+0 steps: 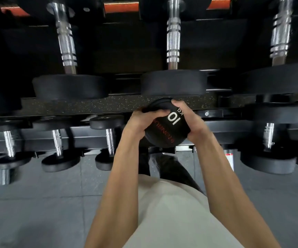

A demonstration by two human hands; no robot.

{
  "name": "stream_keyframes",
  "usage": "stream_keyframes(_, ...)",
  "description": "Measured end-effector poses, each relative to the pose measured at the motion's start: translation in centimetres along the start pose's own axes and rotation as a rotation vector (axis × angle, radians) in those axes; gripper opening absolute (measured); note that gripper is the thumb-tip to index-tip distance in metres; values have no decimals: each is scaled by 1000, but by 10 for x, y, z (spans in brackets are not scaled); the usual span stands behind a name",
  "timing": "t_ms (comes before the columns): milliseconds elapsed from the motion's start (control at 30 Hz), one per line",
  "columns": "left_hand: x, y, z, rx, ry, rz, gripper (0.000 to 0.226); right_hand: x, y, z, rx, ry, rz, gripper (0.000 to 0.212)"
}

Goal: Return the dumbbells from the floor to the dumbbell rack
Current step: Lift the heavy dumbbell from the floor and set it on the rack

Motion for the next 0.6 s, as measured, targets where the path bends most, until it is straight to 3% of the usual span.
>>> stream_keyframes(133,2,10,-9,68,-4,-49,50,1,2,-16,8,18,-40,69)
stream_keyframes(300,2,20,-14,214,-15,-152,58,-1,0,-24,-25,57,-61,66)
stream_keyframes(467,0,15,-12,212,-14,-127,52,1,1,-15,-75,115,-118,44)
stream_keyframes(600,-4,-4,-10,237,29,-48,64,2,5,-11,-125,106,-134,31)
Point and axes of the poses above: each hand's wrist, its own z-axis away from the middle knuckle, its own x-axis out of the palm, y = z × x, the point moved 5 cm from there along -z, towards the middle knuckle, and after that the axes turned 12 degrees about y, right-handed, at the moved point
